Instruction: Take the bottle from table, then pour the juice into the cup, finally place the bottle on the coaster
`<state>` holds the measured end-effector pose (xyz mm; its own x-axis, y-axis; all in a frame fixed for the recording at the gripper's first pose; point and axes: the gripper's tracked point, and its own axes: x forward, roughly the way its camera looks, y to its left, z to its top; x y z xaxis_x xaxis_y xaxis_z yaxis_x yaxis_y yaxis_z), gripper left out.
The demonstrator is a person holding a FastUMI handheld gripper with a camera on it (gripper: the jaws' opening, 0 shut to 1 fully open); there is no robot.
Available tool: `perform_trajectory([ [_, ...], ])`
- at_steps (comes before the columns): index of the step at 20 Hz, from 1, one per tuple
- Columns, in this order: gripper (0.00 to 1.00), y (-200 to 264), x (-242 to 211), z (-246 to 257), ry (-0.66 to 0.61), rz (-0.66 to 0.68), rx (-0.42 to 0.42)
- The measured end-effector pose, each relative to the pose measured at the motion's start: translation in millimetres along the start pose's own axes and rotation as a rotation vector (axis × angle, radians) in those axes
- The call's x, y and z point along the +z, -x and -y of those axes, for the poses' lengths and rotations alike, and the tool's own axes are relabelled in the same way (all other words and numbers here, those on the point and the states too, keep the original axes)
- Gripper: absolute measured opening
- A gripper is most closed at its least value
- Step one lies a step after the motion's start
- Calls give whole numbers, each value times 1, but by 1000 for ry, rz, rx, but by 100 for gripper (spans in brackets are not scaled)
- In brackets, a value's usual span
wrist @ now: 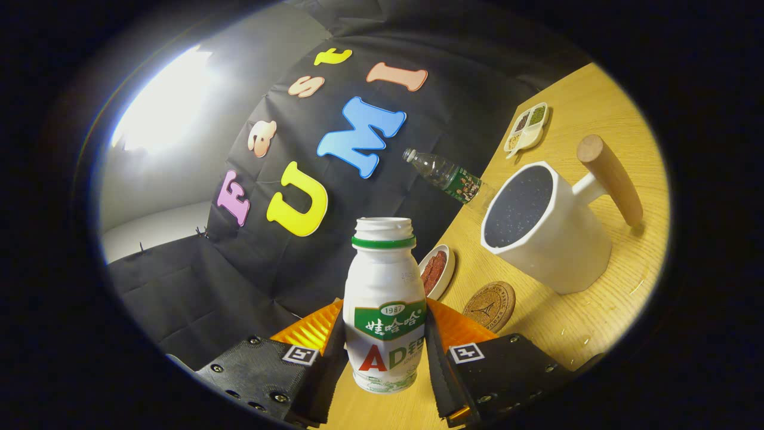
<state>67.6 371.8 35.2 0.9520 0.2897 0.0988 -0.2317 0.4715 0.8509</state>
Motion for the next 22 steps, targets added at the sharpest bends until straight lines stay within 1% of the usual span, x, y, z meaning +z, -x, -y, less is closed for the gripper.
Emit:
perform_trajectory([
  [7, 65, -4, -2, -1, -45, -6, 1],
  [16, 65, -6, 2, -1, -204, 22, 8],
  [22, 64, -6, 10, -4, -323, 55, 33],
])
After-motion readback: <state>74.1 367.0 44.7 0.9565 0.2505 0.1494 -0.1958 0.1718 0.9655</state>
